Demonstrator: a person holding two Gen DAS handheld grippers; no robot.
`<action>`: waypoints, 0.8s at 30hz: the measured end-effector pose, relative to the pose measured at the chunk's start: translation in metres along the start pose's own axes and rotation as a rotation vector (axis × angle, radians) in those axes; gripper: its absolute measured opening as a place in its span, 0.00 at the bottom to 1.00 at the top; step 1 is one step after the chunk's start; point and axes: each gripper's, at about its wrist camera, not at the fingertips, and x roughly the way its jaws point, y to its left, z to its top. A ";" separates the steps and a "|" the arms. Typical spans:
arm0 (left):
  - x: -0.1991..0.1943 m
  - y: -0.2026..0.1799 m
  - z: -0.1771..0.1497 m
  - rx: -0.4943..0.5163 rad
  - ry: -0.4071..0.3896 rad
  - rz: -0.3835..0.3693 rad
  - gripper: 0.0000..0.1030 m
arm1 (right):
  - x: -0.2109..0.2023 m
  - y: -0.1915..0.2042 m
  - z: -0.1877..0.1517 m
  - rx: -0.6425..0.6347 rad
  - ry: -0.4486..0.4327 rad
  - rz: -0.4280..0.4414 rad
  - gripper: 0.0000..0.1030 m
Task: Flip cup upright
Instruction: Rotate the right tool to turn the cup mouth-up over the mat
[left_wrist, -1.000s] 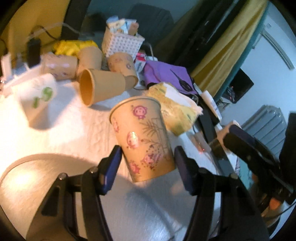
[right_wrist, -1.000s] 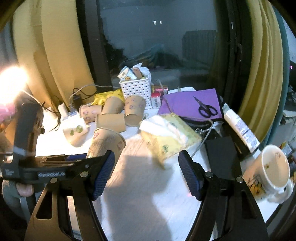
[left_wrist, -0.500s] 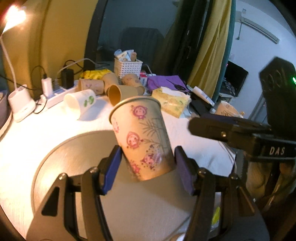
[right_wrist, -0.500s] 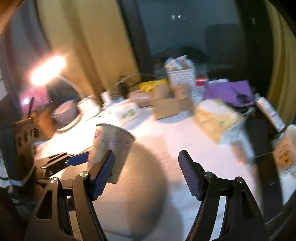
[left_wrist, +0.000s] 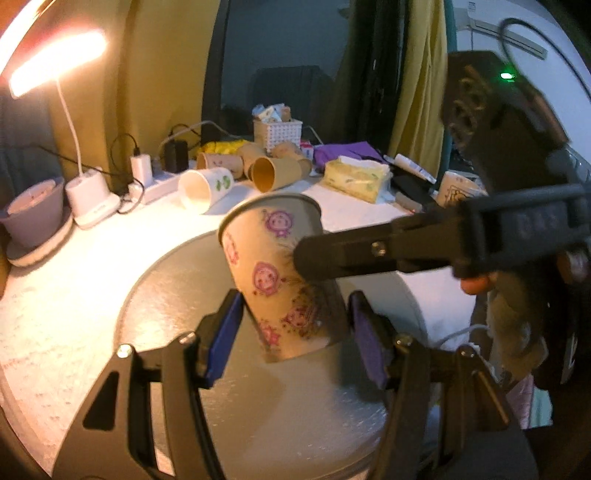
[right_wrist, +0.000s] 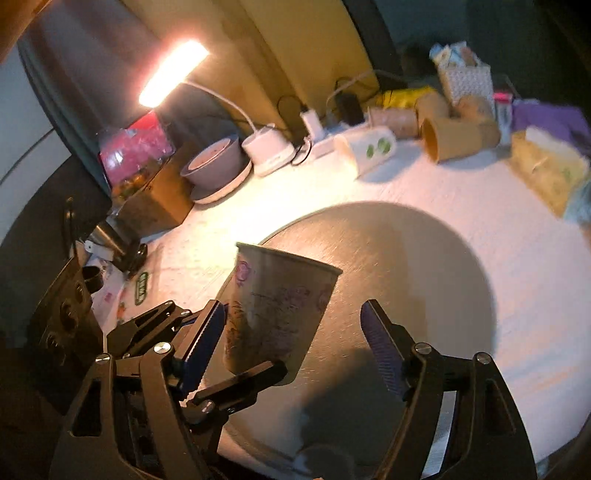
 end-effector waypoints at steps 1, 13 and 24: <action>-0.003 0.001 -0.001 0.005 -0.006 -0.004 0.58 | 0.003 0.000 0.001 0.015 0.010 0.017 0.77; -0.017 -0.004 -0.011 0.078 -0.032 -0.089 0.59 | 0.019 -0.006 0.011 0.164 0.061 0.136 0.77; -0.021 0.005 -0.017 0.055 -0.032 -0.092 0.60 | 0.032 -0.007 0.011 0.212 0.099 0.190 0.71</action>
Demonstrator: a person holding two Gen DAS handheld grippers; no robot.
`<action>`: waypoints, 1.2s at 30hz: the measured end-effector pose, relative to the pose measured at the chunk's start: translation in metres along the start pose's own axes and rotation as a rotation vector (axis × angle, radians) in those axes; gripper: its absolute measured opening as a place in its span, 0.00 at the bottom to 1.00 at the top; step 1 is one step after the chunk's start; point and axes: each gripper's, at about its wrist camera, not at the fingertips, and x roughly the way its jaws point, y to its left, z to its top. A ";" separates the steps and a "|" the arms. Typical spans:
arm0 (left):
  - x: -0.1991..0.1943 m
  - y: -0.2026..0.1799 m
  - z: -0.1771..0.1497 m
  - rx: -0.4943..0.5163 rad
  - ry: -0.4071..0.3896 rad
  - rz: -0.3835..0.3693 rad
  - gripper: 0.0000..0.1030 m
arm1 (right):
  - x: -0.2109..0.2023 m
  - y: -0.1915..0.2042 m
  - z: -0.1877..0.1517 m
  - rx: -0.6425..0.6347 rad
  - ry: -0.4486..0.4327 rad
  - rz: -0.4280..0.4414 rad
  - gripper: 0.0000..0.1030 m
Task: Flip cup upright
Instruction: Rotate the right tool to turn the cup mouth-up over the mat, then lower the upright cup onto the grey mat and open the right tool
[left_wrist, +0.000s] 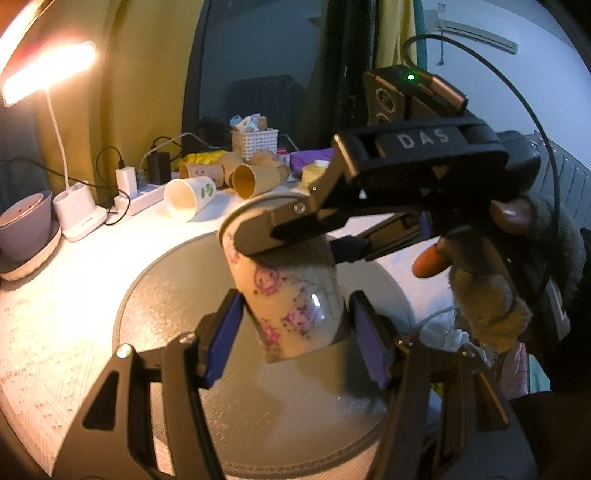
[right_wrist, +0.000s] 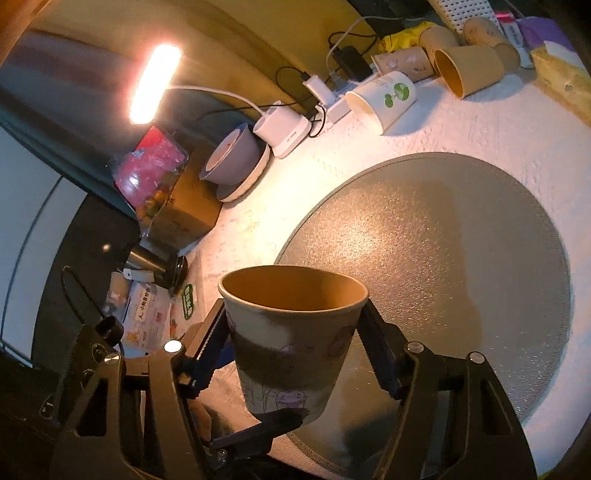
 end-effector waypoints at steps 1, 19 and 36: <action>0.000 0.001 -0.001 -0.007 0.002 0.000 0.60 | 0.001 0.001 0.000 -0.004 0.003 -0.004 0.70; -0.007 0.047 -0.023 -0.191 0.089 0.020 0.78 | 0.015 0.029 0.008 -0.190 -0.076 -0.311 0.70; 0.008 0.099 -0.024 -0.378 0.164 0.123 0.78 | 0.028 0.038 -0.006 -0.378 -0.118 -0.563 0.70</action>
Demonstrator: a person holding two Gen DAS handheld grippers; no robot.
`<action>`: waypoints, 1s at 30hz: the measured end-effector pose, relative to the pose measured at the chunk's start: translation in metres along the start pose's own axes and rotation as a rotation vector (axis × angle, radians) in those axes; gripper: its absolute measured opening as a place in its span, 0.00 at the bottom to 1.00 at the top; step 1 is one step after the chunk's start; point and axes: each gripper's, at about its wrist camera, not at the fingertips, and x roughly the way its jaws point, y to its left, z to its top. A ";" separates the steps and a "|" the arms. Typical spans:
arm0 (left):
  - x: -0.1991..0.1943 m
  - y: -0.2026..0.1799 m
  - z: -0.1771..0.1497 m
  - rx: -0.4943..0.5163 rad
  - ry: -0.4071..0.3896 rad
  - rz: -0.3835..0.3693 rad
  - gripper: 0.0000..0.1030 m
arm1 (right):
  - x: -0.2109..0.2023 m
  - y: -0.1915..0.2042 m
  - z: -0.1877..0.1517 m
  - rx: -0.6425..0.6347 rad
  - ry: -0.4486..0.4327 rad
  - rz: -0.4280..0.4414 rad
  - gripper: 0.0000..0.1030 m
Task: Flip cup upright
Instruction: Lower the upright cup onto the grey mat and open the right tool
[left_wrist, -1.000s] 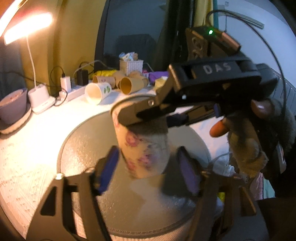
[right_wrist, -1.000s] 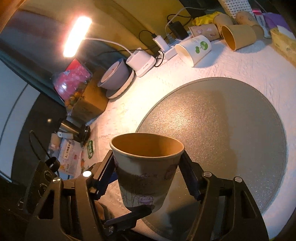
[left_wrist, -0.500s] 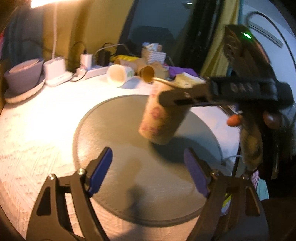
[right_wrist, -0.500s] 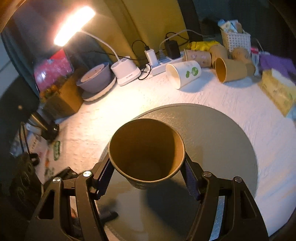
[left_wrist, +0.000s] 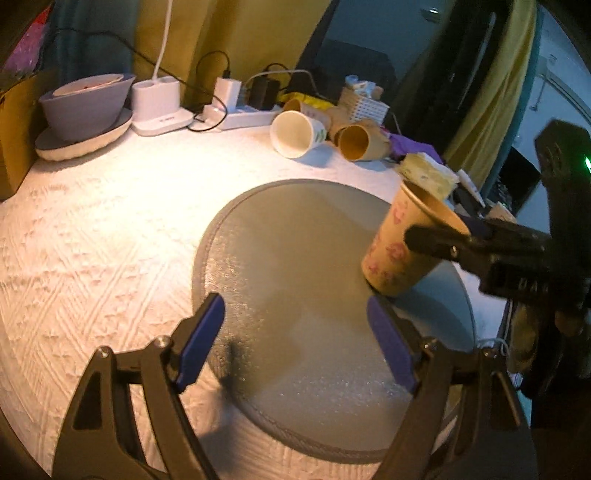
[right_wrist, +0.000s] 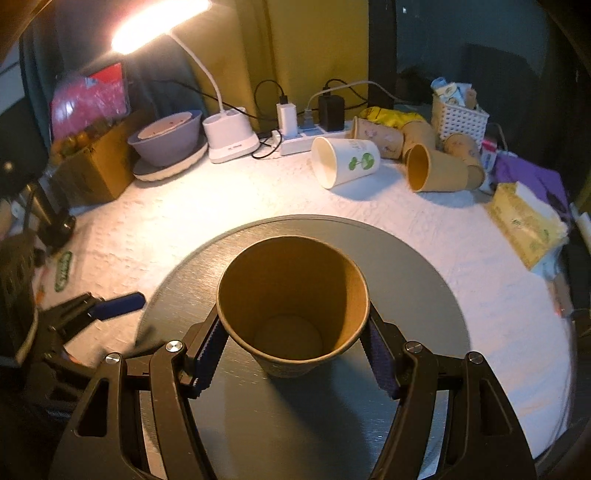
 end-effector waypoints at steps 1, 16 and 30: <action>0.001 0.000 0.001 -0.003 0.002 0.001 0.78 | 0.000 0.000 -0.001 -0.008 0.000 -0.012 0.70; -0.005 0.000 0.006 -0.056 -0.028 0.016 0.78 | -0.003 0.006 -0.010 -0.047 -0.004 -0.045 0.70; -0.016 -0.005 -0.002 -0.057 -0.040 0.000 0.78 | -0.010 0.008 -0.019 -0.041 -0.011 -0.056 0.74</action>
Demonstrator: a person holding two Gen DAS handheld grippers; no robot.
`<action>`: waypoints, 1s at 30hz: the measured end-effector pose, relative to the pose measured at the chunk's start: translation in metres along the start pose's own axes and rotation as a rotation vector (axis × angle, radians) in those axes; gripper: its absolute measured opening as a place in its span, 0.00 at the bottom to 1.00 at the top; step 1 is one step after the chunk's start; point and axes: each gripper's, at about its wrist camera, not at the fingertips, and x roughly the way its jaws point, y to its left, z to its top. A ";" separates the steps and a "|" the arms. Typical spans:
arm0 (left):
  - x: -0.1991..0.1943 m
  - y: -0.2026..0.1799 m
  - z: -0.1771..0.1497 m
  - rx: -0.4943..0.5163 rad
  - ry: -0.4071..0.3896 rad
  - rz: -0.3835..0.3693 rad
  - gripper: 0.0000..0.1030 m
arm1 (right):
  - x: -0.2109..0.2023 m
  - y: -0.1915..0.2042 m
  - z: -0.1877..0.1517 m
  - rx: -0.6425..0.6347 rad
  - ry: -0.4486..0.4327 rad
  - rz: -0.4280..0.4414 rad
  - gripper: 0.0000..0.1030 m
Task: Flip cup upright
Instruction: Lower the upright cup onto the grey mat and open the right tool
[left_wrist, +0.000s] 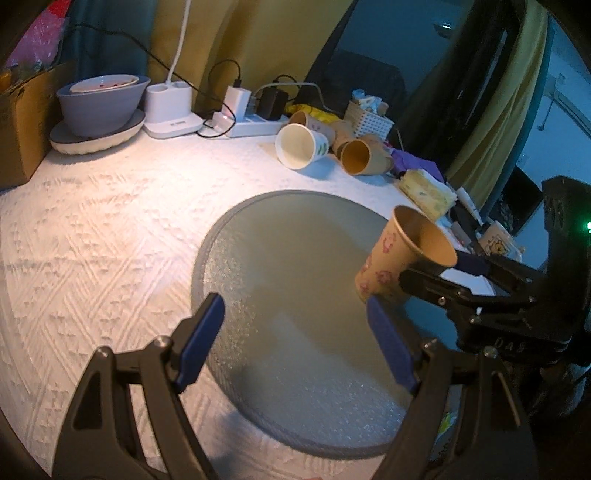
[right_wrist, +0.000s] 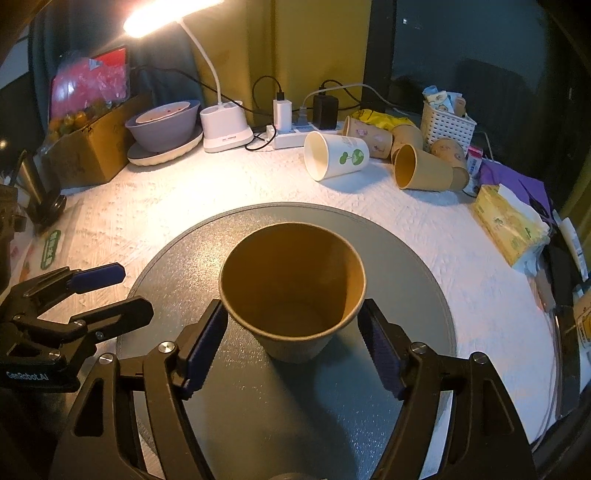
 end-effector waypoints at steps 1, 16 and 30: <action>-0.001 -0.001 0.000 0.001 0.000 -0.002 0.78 | -0.001 0.000 -0.001 0.001 -0.001 0.000 0.74; -0.025 -0.012 -0.016 0.036 -0.027 -0.019 0.79 | -0.021 0.009 -0.021 0.011 -0.014 -0.006 0.74; -0.054 -0.028 -0.030 0.086 -0.066 -0.032 0.79 | -0.049 0.014 -0.044 0.028 -0.048 -0.022 0.74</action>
